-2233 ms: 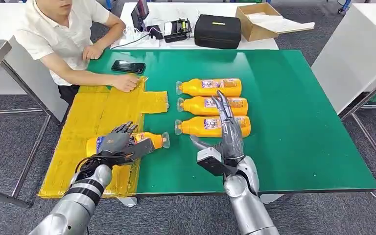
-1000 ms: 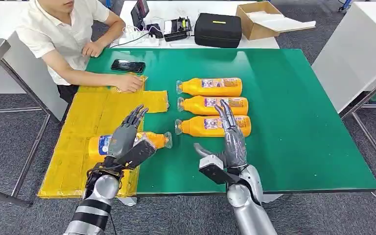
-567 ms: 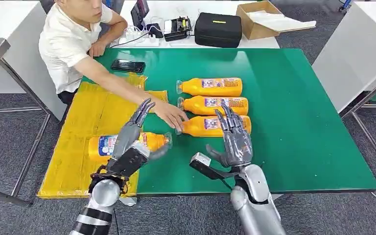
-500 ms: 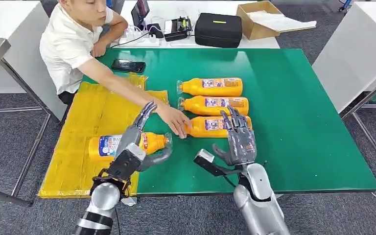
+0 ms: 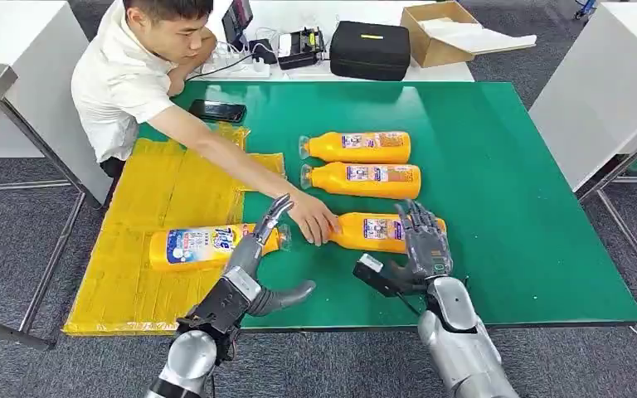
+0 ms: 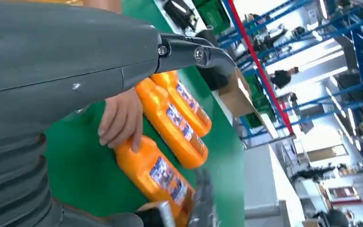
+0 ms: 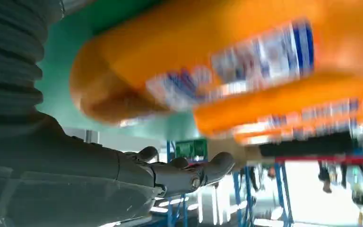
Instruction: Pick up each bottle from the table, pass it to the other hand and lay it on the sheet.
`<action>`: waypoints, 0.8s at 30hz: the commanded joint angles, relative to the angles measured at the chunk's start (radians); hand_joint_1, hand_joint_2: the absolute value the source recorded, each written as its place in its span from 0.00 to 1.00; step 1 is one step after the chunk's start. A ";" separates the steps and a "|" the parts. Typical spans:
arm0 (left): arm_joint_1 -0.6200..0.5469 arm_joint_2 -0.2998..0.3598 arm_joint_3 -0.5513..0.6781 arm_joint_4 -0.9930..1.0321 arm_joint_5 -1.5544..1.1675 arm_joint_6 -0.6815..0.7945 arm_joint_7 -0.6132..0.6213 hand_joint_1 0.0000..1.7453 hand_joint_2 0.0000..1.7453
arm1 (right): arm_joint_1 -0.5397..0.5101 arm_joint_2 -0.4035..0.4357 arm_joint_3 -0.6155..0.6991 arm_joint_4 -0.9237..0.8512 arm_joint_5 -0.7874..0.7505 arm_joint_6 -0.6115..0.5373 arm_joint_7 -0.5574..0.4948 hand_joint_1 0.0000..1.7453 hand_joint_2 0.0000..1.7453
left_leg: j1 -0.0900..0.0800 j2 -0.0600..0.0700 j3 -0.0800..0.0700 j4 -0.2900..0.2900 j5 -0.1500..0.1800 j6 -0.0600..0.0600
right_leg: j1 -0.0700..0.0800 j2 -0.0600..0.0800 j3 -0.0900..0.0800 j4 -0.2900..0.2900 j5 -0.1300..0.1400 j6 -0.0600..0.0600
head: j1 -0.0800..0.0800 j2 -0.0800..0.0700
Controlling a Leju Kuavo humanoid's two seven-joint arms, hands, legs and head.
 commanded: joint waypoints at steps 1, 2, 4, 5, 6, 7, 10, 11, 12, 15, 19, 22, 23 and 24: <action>0.049 -0.012 -0.009 -0.011 0.007 -0.004 0.013 0.00 1.00 | -0.021 -0.033 0.034 0.074 0.045 0.131 0.091 0.00 1.00 | 0.000 0.001 0.002 0.000 -0.001 0.000 | 0.001 0.000 0.002 -0.001 -0.001 -0.002 | 0.000 0.000; 0.049 -0.012 -0.009 -0.011 0.007 -0.004 0.013 0.00 1.00 | -0.021 -0.033 0.034 0.074 0.045 0.131 0.091 0.00 1.00 | 0.000 0.003 0.003 0.000 -0.002 0.000 | 0.001 0.001 0.003 -0.001 -0.001 -0.004 | 0.000 0.000; 0.054 -0.013 -0.005 -0.024 0.007 -0.007 0.015 0.00 1.00 | -0.048 -0.038 0.054 0.104 0.082 0.161 0.124 0.00 1.00 | 0.000 0.003 0.004 0.000 -0.002 0.001 | 0.001 0.001 0.004 -0.001 -0.001 -0.003 | 0.000 0.000; 0.056 -0.013 -0.005 -0.030 0.007 -0.009 0.017 0.00 1.00 | -0.055 -0.038 0.055 0.107 0.091 0.165 0.137 0.00 1.00 | 0.000 0.002 0.003 0.000 -0.001 0.000 | 0.001 0.000 0.003 -0.001 0.000 -0.002 | 0.000 0.000; 0.059 -0.012 -0.004 -0.038 0.010 -0.014 0.022 0.00 1.00 | -0.065 -0.040 0.059 0.109 0.100 0.176 0.145 0.00 1.00 | 0.000 0.003 0.004 0.000 -0.002 0.001 | 0.001 0.001 0.004 -0.001 -0.001 -0.004 | 0.000 0.000; 0.060 -0.012 -0.004 -0.039 0.011 -0.017 0.024 0.00 1.00 | -0.073 -0.048 0.062 0.108 0.115 0.178 0.158 0.00 1.00 | 0.000 0.003 0.003 0.000 -0.001 0.000 | 0.001 0.001 0.003 -0.001 0.000 -0.003 | 0.000 0.000; 0.065 -0.013 -0.007 -0.041 0.012 -0.018 0.025 0.00 1.00 | -0.094 -0.077 0.073 0.101 0.157 0.174 0.184 0.00 1.00 | 0.000 0.001 0.003 0.000 0.000 0.001 | 0.000 0.000 0.003 -0.001 0.000 -0.002 | 0.000 0.000; 0.066 -0.013 -0.007 -0.040 0.012 -0.018 0.025 0.00 1.00 | -0.100 -0.080 0.076 0.098 0.162 0.171 0.193 0.00 1.00 | 0.000 0.001 0.004 0.000 0.000 0.001 | 0.001 0.000 0.004 -0.001 0.000 -0.003 | 0.000 0.000; 0.067 -0.013 -0.007 -0.040 0.012 -0.018 0.025 0.00 1.00 | -0.106 -0.089 0.091 0.097 0.162 0.173 0.203 0.00 1.00 | 0.000 0.001 0.003 0.000 0.000 0.001 | 0.000 0.000 0.003 -0.001 0.000 -0.002 | 0.000 0.000; 0.068 -0.012 -0.007 -0.039 0.012 -0.018 0.024 0.00 1.00 | -0.119 -0.096 0.112 0.095 0.162 0.180 0.217 0.00 1.00 | 0.000 0.002 0.004 0.000 0.000 0.002 | 0.001 0.000 0.005 -0.001 0.000 -0.003 | 0.000 0.000; 0.069 -0.011 -0.008 -0.038 0.012 -0.018 0.024 0.00 1.00 | -0.128 -0.098 0.124 0.105 0.162 0.189 0.220 0.00 1.00 | 0.000 0.002 0.003 0.000 0.000 0.002 | 0.000 0.001 0.003 -0.001 0.001 -0.001 | 0.000 0.000; 0.069 -0.011 -0.008 -0.038 0.012 -0.018 0.024 0.00 1.00 | -0.128 -0.098 0.124 0.105 0.162 0.189 0.220 0.00 1.00 | 0.000 0.003 0.005 0.000 -0.001 0.002 | 0.001 0.001 0.005 -0.001 0.000 -0.003 | 0.000 0.000; 0.069 -0.011 -0.008 -0.038 0.012 -0.018 0.024 0.00 1.00 | -0.128 -0.098 0.124 0.105 0.162 0.189 0.220 0.00 1.00 | 0.000 0.002 0.003 0.000 0.000 0.002 | 0.000 0.001 0.004 -0.001 0.000 -0.001 | 0.000 0.000; 0.068 -0.012 -0.008 -0.037 0.013 -0.019 0.025 0.00 1.00 | -0.132 -0.100 0.131 0.113 0.162 0.194 0.220 0.00 1.00 | 0.000 0.004 0.006 0.000 -0.002 0.002 | 0.001 0.002 0.007 -0.001 -0.001 -0.004 | 0.000 0.000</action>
